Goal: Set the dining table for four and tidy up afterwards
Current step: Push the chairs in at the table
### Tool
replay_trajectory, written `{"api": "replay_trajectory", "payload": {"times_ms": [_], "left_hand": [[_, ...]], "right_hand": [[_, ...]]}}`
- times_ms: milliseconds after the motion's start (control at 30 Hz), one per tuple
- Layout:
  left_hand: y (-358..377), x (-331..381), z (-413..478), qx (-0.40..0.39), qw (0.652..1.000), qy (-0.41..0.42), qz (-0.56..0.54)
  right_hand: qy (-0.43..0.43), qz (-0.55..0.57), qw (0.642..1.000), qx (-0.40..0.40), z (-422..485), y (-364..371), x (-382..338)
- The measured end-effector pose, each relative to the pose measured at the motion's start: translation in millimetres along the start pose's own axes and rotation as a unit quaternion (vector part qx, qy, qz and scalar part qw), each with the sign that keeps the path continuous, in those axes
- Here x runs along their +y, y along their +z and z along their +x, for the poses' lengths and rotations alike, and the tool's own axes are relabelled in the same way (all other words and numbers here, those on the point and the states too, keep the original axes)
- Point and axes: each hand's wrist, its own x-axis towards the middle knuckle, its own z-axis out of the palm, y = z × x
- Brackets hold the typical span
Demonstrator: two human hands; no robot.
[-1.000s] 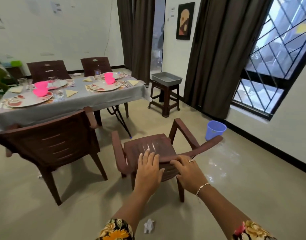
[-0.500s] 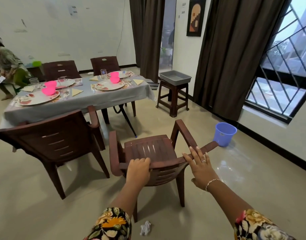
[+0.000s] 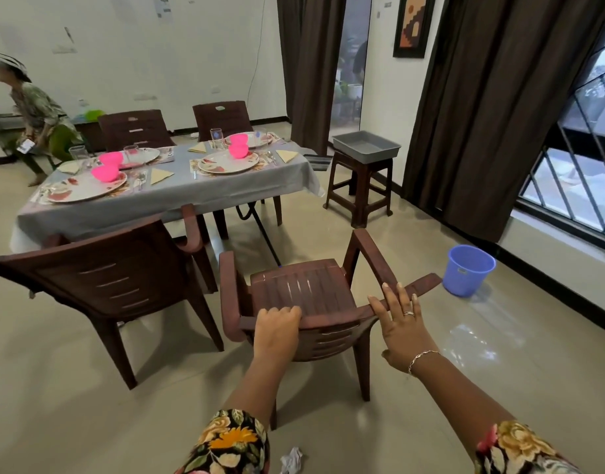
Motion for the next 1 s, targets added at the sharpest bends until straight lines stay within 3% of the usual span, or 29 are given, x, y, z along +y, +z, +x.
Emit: {"api": "replay_trajectory", "payload": {"times_ms": [167, 500, 1000], "left_hand": [[6.9, -9.4, 43.2, 0.013, 1.0, -0.014, 0.004], [23.7, -34.2, 152.1, -0.036, 0.998, -0.032, 0.043], [40.9, -69.0, 261.1, -0.014, 0.999, -0.03, -0.043]], "right_hand": [[-0.015, 0.03, 0.999, 0.027, 50.5, 1.8, 8.8], [-0.029, -0.012, 0.999, 0.019, 176.7, 3.7, 24.1], [-0.035, -0.003, 0.999, -0.017, 303.6, -4.4, 34.9]]}}
